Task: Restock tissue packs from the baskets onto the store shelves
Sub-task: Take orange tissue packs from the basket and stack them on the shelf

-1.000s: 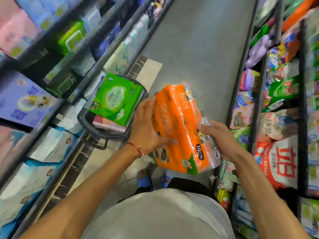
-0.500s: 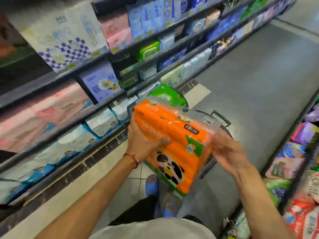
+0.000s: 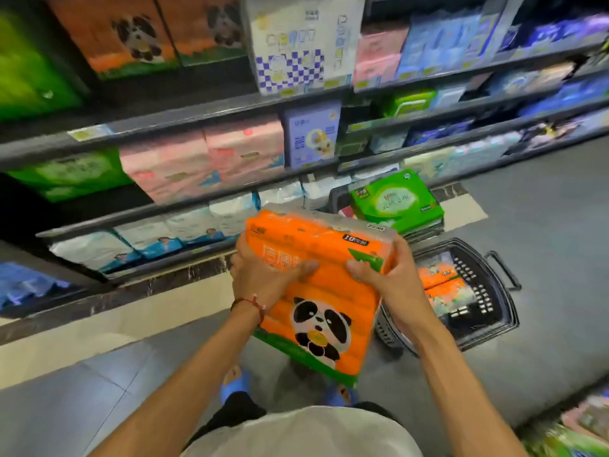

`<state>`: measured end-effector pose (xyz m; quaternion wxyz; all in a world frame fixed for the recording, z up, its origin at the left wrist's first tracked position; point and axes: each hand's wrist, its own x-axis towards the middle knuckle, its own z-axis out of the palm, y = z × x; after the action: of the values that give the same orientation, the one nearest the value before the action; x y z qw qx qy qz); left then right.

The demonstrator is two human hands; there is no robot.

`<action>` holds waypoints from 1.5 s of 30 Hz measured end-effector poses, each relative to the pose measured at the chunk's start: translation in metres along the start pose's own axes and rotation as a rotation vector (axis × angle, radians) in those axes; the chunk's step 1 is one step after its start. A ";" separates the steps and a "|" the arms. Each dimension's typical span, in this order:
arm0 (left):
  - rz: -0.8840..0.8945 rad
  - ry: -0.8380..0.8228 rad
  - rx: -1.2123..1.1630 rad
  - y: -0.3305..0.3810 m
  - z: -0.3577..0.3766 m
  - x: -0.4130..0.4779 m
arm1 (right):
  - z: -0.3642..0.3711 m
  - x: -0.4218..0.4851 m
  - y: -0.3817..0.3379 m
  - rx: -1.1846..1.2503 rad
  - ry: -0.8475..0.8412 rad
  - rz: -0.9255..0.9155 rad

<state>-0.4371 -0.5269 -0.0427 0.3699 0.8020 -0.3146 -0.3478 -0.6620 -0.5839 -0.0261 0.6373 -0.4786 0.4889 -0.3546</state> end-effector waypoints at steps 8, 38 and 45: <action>-0.115 -0.164 -0.367 -0.055 -0.143 0.052 | 0.112 0.011 -0.011 0.056 -0.148 -0.014; -0.401 0.095 -0.652 -0.084 -0.200 0.141 | 0.250 0.117 -0.011 -0.142 0.129 0.277; -0.212 0.366 -0.706 -0.003 -0.168 0.165 | 0.221 0.170 -0.060 -0.060 0.139 0.149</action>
<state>-0.2115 -0.5881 -0.0175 0.6345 0.7024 -0.0205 -0.3220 -0.4022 -0.6996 -0.0031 0.6117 -0.4341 0.5767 -0.3237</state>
